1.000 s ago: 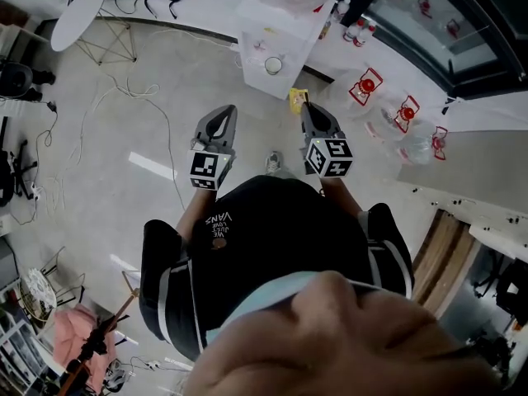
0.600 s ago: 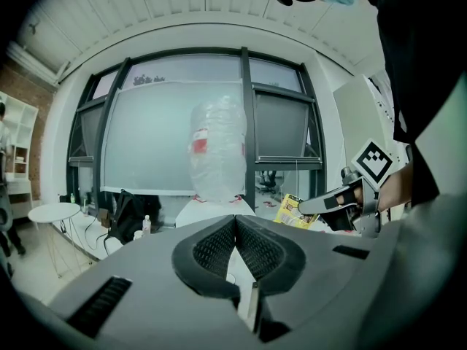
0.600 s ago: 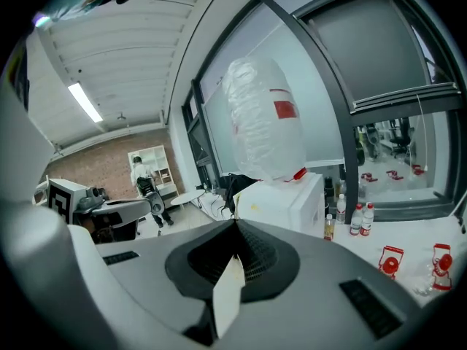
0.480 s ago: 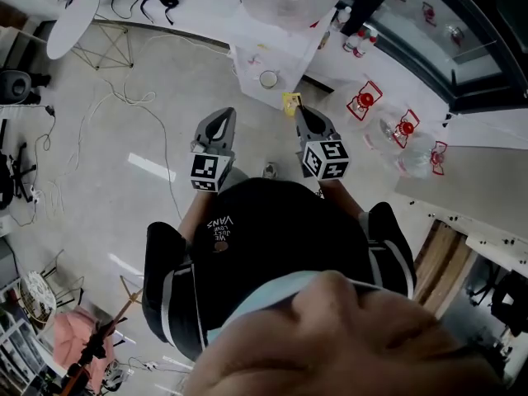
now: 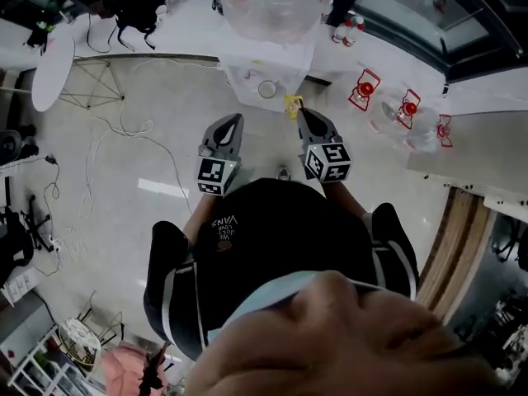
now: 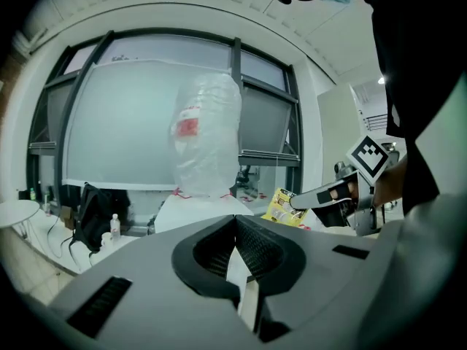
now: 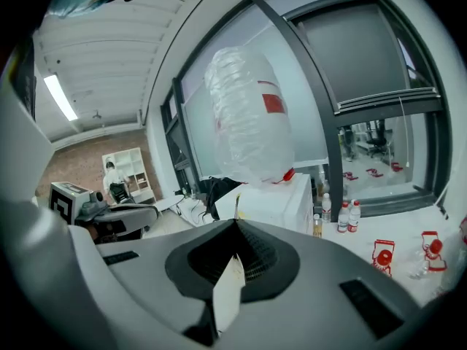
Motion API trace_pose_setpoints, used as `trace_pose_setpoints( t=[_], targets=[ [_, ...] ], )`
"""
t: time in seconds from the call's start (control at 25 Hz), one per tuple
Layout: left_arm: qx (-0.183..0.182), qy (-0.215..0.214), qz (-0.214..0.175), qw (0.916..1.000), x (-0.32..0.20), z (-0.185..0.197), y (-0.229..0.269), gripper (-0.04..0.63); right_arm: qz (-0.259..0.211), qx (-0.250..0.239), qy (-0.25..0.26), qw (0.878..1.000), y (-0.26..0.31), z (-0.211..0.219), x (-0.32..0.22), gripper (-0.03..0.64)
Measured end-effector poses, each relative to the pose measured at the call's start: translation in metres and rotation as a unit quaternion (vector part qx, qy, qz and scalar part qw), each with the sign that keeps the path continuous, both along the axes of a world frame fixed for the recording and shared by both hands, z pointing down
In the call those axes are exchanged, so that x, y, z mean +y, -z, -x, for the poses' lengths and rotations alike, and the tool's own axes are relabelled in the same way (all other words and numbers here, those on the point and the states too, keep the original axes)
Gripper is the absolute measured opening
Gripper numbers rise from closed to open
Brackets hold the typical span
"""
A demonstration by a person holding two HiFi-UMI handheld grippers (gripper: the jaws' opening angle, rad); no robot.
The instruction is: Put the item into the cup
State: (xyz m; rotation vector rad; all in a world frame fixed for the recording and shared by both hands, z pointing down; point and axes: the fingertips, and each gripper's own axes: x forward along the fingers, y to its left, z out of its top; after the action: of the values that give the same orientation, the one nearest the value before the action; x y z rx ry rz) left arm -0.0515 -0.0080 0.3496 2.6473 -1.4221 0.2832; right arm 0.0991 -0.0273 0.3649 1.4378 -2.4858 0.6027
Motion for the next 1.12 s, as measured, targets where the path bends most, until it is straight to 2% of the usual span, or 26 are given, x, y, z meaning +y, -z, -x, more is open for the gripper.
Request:
trace_pose_setpoints(
  t=[0.16, 0.36, 0.72, 0.96, 1.12],
  targets=[
    [-0.026, -0.068, -0.008, 0.9973, -0.024, 0.015, -0.005, 0.020, 0.004, -0.005, -0.045, 0.999, 0.000, 0.018, -0.013, 0.043],
    [-0.033, -0.107, -0.009, 0.9937, -0.057, 0.035, -0.023, 0.020, 0.013, -0.009, -0.094, 0.995, -0.010, 0.039, -0.032, 0.043],
    [-0.052, -0.150, 0.011, 0.9872, -0.092, 0.047, -0.089, 0.020, 0.015, -0.009, -0.149, 0.989, -0.066, 0.056, -0.062, 0.043],
    [-0.070, -0.162, 0.018, 0.9842, -0.114, 0.045, -0.140, 0.020, 0.029, -0.001, -0.153, 0.988, -0.115, 0.060, -0.082, 0.043],
    [-0.060, -0.165, 0.025, 0.9841, -0.125, 0.039, -0.179, 0.020, 0.038, 0.009, -0.157, 0.987, -0.152, 0.060, -0.096, 0.043]
  ],
)
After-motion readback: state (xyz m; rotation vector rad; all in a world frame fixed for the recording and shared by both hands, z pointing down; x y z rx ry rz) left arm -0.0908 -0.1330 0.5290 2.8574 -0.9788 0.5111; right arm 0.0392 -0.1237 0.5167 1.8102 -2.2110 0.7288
